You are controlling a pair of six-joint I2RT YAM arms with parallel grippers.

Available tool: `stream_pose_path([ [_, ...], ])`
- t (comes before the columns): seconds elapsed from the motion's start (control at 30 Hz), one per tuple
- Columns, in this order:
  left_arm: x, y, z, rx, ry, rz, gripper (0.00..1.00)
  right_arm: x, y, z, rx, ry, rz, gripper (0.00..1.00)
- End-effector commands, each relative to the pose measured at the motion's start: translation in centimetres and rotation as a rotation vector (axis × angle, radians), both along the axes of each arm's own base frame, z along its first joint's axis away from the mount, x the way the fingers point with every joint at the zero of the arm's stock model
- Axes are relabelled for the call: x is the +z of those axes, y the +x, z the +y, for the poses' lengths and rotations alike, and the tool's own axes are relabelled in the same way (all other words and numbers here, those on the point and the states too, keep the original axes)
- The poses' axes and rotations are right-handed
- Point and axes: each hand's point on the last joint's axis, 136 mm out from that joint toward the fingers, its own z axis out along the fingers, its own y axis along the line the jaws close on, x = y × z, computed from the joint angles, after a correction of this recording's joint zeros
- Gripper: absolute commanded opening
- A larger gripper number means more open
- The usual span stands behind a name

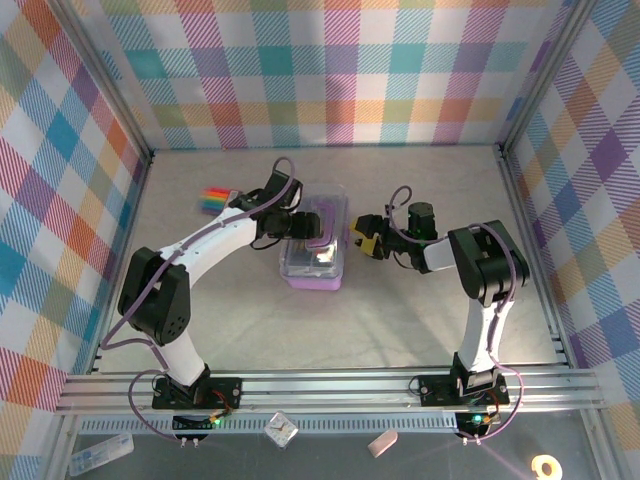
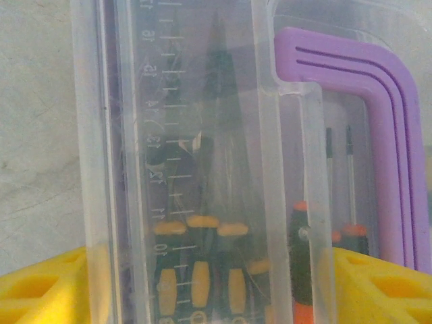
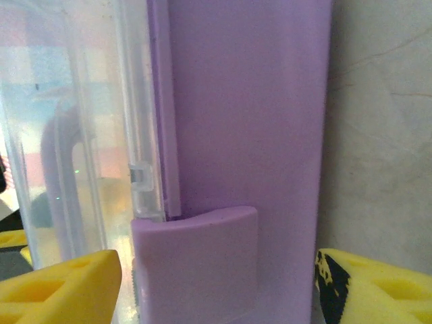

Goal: Pack the tool kit

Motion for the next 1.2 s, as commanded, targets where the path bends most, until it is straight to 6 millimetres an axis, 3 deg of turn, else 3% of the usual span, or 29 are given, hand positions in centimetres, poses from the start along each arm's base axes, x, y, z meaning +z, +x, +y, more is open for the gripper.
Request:
stream_pose_path([
  [0.0, -7.8, -6.0, 2.5, -0.003, 0.095, 0.340, 0.68, 1.8, -0.3, 1.0, 0.047, 0.083, -0.053, 0.77],
  [0.6, -8.0, -6.0, 2.4, -0.007, 0.096, 0.345, 0.67, 2.5, -0.6, 3.1, 0.085, 0.189, -0.015, 0.80],
  [0.93, -7.9, -6.0, 3.1, 0.001, 0.133, 0.341, 0.67, 4.5, -0.9, 2.6, 0.069, 0.200, -0.045, 0.77],
  [1.17, -8.1, -6.1, 3.5, 0.006, 0.151, 0.345, 0.67, 2.9, -0.8, 1.6, 0.022, 0.132, -0.021, 0.73],
])
